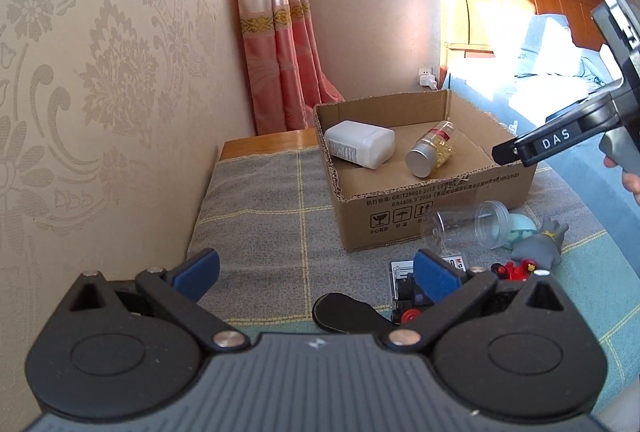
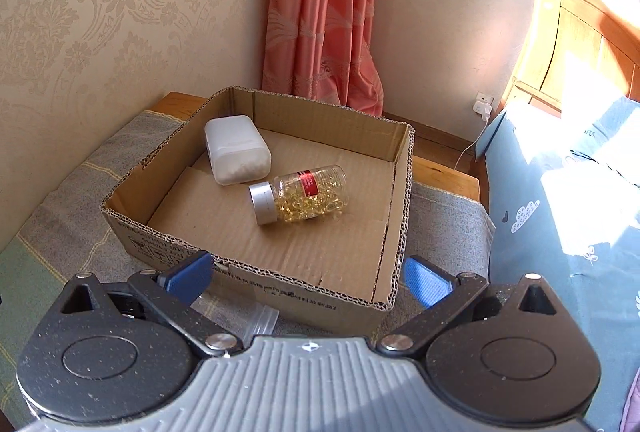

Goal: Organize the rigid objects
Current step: 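Move the left tool to the black oval object while the right tool approaches the grey toy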

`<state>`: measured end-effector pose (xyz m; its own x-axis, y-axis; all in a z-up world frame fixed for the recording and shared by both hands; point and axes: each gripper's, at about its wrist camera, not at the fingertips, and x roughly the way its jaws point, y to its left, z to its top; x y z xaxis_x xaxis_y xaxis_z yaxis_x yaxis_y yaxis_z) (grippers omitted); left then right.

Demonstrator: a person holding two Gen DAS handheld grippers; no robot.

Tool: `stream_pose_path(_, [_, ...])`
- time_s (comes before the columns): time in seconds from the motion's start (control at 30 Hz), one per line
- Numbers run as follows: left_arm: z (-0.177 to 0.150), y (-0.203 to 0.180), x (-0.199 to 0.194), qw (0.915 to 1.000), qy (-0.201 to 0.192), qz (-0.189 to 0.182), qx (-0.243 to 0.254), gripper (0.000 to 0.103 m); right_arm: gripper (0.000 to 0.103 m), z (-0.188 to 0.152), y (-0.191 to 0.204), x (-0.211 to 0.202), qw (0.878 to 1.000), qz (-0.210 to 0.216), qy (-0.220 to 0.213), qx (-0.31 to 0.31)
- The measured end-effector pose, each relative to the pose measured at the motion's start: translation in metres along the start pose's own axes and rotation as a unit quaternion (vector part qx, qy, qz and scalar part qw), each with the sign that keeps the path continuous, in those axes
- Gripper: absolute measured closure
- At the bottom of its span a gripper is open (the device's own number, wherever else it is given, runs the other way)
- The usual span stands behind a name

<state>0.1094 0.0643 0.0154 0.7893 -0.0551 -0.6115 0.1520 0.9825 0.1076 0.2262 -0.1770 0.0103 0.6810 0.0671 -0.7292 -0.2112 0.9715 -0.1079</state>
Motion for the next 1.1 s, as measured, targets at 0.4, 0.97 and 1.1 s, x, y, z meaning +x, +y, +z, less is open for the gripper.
stream_pose_path(0.4, [-0.046, -0.007, 0.035, 0.9962, 0.073, -0.044, -0.02, 0.001, 0.0, -0.085, -0.002, 0.018, 0.999, 0.005, 0.036, 0.03])
stream_pose_path(0.97, [-0.07, -0.005, 0.074, 0.9895, 0.114, -0.084, -0.032, 0.001, 0.0, -0.115, -0.017, 0.01, 0.997, 0.032, 0.052, 0.039])
stream_pose_path(1.1, [-0.074, -0.005, 0.083, 0.9885, 0.125, -0.083, -0.022, 0.001, 0.0, -0.124, -0.015, 0.007, 0.997, 0.029, 0.059, 0.028])
